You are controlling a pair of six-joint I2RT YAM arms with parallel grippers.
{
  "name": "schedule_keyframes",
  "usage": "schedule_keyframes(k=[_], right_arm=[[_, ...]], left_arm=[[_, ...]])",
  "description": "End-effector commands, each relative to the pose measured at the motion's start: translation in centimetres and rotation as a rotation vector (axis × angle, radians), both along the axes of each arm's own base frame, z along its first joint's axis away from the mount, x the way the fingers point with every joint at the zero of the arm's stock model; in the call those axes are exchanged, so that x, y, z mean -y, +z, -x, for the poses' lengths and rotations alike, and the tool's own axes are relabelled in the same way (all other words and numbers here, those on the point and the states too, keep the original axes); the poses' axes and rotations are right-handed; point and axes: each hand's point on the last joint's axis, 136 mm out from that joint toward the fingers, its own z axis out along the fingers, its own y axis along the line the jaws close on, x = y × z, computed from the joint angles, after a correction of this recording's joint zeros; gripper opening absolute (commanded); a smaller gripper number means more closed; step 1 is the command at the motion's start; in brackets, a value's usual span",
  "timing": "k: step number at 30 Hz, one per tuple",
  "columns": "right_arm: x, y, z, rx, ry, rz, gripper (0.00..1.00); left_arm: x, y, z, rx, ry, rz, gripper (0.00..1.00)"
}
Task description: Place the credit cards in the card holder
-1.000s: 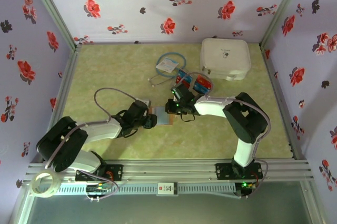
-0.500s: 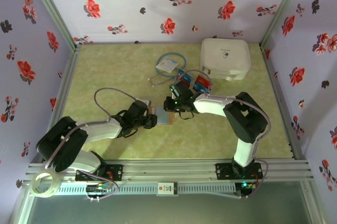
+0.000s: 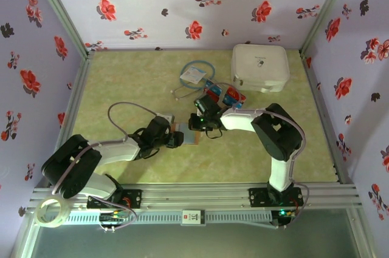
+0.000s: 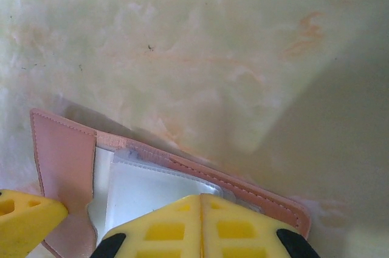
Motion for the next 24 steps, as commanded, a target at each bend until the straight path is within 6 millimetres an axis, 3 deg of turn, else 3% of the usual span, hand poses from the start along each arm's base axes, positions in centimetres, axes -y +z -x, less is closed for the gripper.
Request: schedule_keyframes(k=[1, 12, 24], right_arm=[[-0.9, -0.5, 0.4, -0.015, 0.032, 0.004, 0.08], [-1.8, -0.9, 0.8, -0.022, 0.05, 0.008, 0.08], [-2.1, 0.2, 0.3, -0.007, 0.045, -0.003, 0.16]], left_arm=[[0.3, -0.1, 0.5, -0.01, -0.007, 0.026, 0.69], [0.5, 0.0, 0.5, -0.005, -0.021, 0.027, 0.7], [-0.7, -3.7, 1.6, -0.072, -0.033, -0.065, 0.55]])
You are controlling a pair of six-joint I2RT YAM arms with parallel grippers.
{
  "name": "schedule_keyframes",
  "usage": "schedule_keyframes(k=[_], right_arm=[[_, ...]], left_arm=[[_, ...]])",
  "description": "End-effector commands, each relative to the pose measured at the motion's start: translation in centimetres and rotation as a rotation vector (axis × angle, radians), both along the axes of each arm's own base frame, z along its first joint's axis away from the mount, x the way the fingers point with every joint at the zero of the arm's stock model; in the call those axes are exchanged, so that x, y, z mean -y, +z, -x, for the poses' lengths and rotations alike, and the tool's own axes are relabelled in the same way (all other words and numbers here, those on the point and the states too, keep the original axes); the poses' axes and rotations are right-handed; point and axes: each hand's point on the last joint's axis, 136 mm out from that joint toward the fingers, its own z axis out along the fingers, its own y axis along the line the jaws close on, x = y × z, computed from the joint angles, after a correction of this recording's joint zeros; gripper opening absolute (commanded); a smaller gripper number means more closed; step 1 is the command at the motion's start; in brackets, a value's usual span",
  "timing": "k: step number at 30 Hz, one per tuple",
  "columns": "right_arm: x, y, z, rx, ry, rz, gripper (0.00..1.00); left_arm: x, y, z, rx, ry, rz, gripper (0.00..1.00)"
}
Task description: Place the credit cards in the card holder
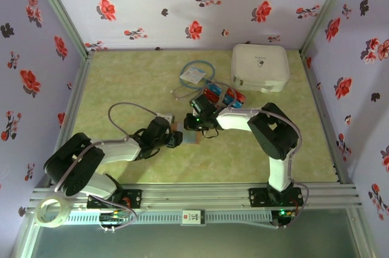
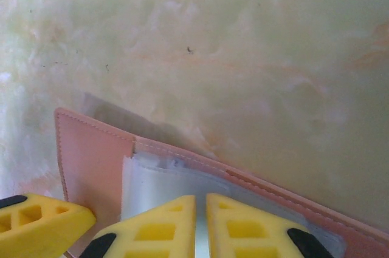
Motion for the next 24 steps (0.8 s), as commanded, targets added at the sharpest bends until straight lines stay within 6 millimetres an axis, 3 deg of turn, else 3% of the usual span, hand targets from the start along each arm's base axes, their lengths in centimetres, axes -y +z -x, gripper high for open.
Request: schedule_keyframes(k=[1, 5, 8, 16, 24], right_arm=[[-0.4, 0.1, 0.2, -0.013, 0.015, 0.007, 0.18], [-0.5, 1.6, -0.4, 0.01, 0.001, -0.016, 0.35], [-0.5, 2.7, -0.8, 0.022, -0.004, -0.034, 0.41], [1.3, 4.5, -1.3, 0.055, -0.058, -0.056, 0.52], [3.0, 3.4, -0.5, 0.044, -0.098, -0.038, 0.56]], left_arm=[[-1.1, -3.6, 2.1, -0.099, -0.03, -0.081, 0.54], [-1.5, -4.7, 2.4, -0.122, -0.03, -0.11, 0.52], [-1.6, -5.3, 2.5, -0.132, -0.031, -0.12, 0.51], [-1.7, -6.2, 2.7, -0.148, -0.029, -0.134, 0.5], [-1.6, -6.3, 2.6, -0.148, -0.029, -0.132, 0.5]])
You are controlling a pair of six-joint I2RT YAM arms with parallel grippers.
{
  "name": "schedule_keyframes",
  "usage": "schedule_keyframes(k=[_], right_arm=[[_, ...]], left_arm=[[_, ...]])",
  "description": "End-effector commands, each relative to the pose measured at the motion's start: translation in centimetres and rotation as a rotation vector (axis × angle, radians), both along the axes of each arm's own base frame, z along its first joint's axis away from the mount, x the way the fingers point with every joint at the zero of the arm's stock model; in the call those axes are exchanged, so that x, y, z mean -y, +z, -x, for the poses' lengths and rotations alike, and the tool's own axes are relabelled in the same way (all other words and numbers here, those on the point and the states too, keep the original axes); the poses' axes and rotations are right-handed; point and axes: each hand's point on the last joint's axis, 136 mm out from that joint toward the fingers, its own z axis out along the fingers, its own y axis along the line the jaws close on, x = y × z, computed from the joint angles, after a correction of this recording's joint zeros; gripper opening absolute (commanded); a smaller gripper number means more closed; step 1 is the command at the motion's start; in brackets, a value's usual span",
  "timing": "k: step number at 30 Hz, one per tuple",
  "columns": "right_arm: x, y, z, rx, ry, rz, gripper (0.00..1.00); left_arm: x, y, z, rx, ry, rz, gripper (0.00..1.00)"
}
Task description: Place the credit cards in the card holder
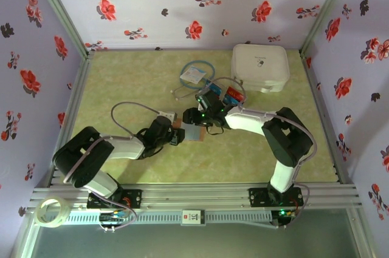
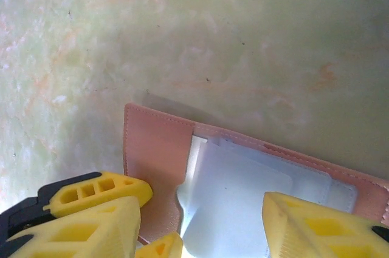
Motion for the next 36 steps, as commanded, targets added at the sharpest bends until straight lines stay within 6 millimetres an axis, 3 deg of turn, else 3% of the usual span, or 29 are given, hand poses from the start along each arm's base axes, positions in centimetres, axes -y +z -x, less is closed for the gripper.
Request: schedule_keyframes(k=[1, 6, 9, 12, 16, 20, 28, 36], right_arm=[[1.0, -0.6, 0.2, -0.007, -0.033, 0.01, 0.51], [1.2, -1.2, 0.2, -0.016, -0.038, 0.017, 0.45], [1.3, -1.3, 0.2, -0.015, -0.04, 0.021, 0.56], [1.6, -1.3, 0.2, -0.011, -0.044, 0.027, 0.56], [1.7, -1.2, 0.0, -0.009, -0.038, 0.027, 0.41], [1.9, -1.2, -0.3, -0.007, -0.036, 0.033, 0.23], [1.5, -1.2, -0.8, -0.013, -0.011, 0.036, 0.14], [0.5, -1.3, -0.8, -0.027, 0.038, 0.022, 0.09]], left_arm=[[-2.9, -6.1, 4.1, -0.204, -0.03, -0.166, 0.5], [-2.9, -6.1, 4.1, -0.205, -0.032, -0.168, 0.5], [-2.9, -6.2, 4.2, -0.207, -0.029, -0.169, 0.5], [-2.9, -6.2, 4.2, -0.207, -0.028, -0.166, 0.5], [-2.6, -5.3, 3.9, -0.197, -0.032, -0.159, 0.5], [-2.1, -2.4, 3.4, -0.16, -0.04, -0.134, 0.56], [-1.0, 2.4, 2.3, -0.14, -0.032, -0.104, 0.62], [-1.9, 2.8, 2.4, -0.233, 0.055, -0.175, 0.62]])
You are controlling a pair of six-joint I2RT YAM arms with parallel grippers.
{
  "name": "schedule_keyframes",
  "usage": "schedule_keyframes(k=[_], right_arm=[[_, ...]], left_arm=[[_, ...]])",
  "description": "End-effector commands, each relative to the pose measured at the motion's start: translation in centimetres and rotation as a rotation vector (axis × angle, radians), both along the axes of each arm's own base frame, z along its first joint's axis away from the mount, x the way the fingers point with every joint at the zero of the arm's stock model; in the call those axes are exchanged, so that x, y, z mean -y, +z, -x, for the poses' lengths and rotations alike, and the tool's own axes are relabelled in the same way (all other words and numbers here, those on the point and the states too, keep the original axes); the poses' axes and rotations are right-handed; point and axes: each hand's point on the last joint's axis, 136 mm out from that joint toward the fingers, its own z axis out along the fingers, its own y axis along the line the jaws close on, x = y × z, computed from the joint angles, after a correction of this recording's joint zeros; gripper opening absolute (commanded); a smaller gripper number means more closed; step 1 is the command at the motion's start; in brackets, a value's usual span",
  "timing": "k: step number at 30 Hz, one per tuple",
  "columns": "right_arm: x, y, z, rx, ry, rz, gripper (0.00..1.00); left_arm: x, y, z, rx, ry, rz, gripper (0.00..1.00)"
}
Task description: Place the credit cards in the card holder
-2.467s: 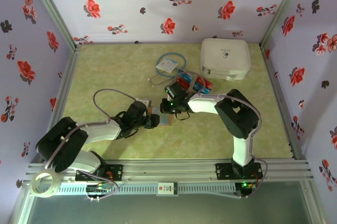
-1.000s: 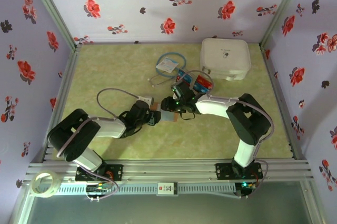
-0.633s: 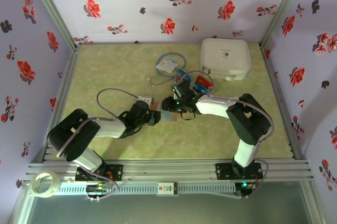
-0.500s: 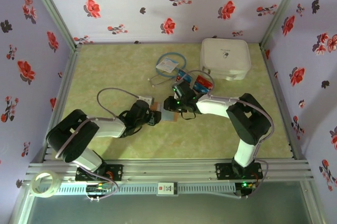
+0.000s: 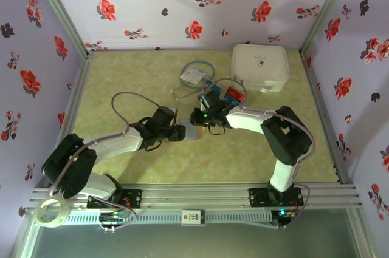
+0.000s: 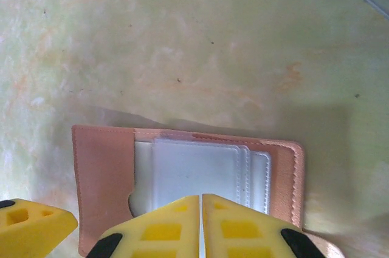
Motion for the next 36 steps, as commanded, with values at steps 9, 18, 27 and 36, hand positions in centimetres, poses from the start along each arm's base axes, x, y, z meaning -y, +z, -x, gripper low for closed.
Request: schedule_keyframes(k=[9, 18, 27, 36], right_arm=[[-1.2, -1.5, 0.1, -0.046, 0.075, -0.003, 0.07], [-2.1, -2.5, 0.4, -0.076, 0.096, -0.021, 0.07], [-3.1, -3.1, 0.9, -0.091, 0.107, -0.032, 0.06], [-3.3, -3.5, 1.1, -0.1, 0.107, -0.031, 0.06]], left_arm=[[-0.7, -1.6, 0.9, -0.061, 0.067, -0.07, 0.63], [-0.5, -2.2, 0.4, -0.044, 0.073, -0.074, 0.65], [-0.1, -2.4, 0.1, -0.034, 0.064, -0.07, 0.67], [-0.3, -3.6, 0.1, -0.038, 0.06, -0.09, 0.68]])
